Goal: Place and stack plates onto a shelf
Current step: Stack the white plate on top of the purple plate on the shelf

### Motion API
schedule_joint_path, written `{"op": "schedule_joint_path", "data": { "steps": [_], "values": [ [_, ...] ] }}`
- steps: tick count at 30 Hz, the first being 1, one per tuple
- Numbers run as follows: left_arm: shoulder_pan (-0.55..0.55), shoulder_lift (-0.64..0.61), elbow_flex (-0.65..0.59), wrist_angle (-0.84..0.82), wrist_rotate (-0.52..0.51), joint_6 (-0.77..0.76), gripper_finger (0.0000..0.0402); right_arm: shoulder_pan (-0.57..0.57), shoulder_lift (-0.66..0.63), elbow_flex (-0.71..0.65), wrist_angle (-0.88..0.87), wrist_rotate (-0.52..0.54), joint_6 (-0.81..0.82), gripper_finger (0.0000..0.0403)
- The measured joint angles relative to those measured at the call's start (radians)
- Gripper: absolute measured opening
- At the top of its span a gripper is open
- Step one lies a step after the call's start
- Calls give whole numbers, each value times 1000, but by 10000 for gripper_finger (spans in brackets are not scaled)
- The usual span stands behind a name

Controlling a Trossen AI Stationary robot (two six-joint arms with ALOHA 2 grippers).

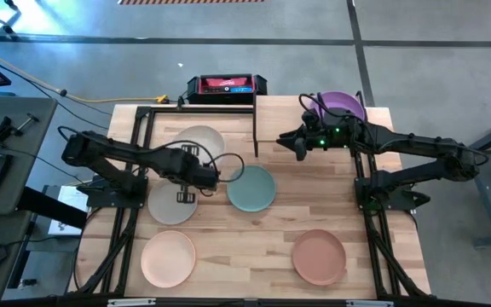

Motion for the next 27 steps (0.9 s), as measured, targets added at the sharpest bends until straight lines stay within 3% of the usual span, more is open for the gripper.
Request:
{"op": "schedule_joint_path", "data": {
  "steps": [17, 27],
  "values": [
    [-121, -1, 178, 32, -124, 307, 1, 65, 0, 0, 108, -15, -8, 118],
    [-166, 1, 196, 109, -123, 473, 1, 126, 47, 0, 34, 64, 153, 119]
  ]
}}
